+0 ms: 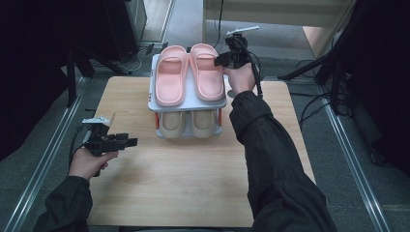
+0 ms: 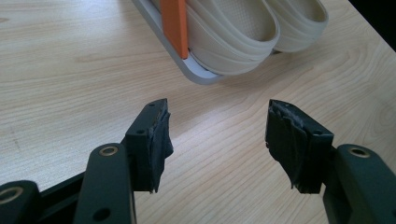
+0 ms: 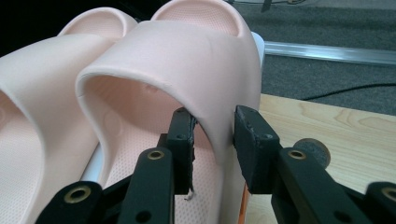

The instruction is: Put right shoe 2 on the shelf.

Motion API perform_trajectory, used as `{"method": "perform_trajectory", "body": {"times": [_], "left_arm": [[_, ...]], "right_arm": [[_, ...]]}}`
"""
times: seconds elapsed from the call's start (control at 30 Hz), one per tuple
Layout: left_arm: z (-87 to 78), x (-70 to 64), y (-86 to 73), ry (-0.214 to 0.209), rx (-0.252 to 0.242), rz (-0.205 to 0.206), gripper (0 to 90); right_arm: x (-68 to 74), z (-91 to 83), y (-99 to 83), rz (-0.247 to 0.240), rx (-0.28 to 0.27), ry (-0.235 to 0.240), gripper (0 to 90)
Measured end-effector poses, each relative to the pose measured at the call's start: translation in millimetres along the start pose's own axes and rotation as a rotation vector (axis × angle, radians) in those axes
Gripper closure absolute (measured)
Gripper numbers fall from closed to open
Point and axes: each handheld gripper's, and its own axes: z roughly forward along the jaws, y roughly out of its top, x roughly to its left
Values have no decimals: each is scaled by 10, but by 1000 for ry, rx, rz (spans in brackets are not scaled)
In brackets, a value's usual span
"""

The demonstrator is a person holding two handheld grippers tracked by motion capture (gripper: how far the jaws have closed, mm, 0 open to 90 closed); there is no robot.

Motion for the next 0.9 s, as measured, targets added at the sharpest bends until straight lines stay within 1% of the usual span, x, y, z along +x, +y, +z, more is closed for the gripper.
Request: {"method": "perform_trajectory", "body": {"times": [0.07,0.17,0.27,0.37,0.4,0.43,0.47,0.6,0.7,0.77,0.8,0.87,0.9], "left_arm": [[6,-5,1,-1,2,2,400],[10,-13,3,-2,4,3,400],[12,-11,6,-1,2,1,400],[12,-6,8,2,1,0,400],[12,-6,8,2,1,0,399],[14,-5,8,2,1,5,399],[14,-5,8,2,1,5,399],[26,-8,14,7,3,8,399],[32,-10,19,3,7,14,399],[42,-12,27,0,6,12,398],[48,-19,32,-2,3,13,398],[51,-20,38,-3,3,19,397],[64,-24,48,-3,1,22,397]], "right_arm": [[8,-21,-9,-9,-2,0,695],[21,-32,-26,-40,-1,-1,711],[41,-25,-54,-58,5,24,729],[69,-31,-79,-77,-1,26,732],[69,-31,-79,-77,-1,26,732],[70,-41,-93,-76,-2,45,737],[70,-41,-93,-76,-2,45,737],[100,-55,-138,-93,-4,72,733],[116,-62,-160,-102,-8,77,718],[101,-69,-176,-126,-12,79,728],[84,-78,-187,-129,-18,88,732],[36,-107,-211,-114,-29,108,729],[16,-120,-222,-116,-31,120,724]]}}
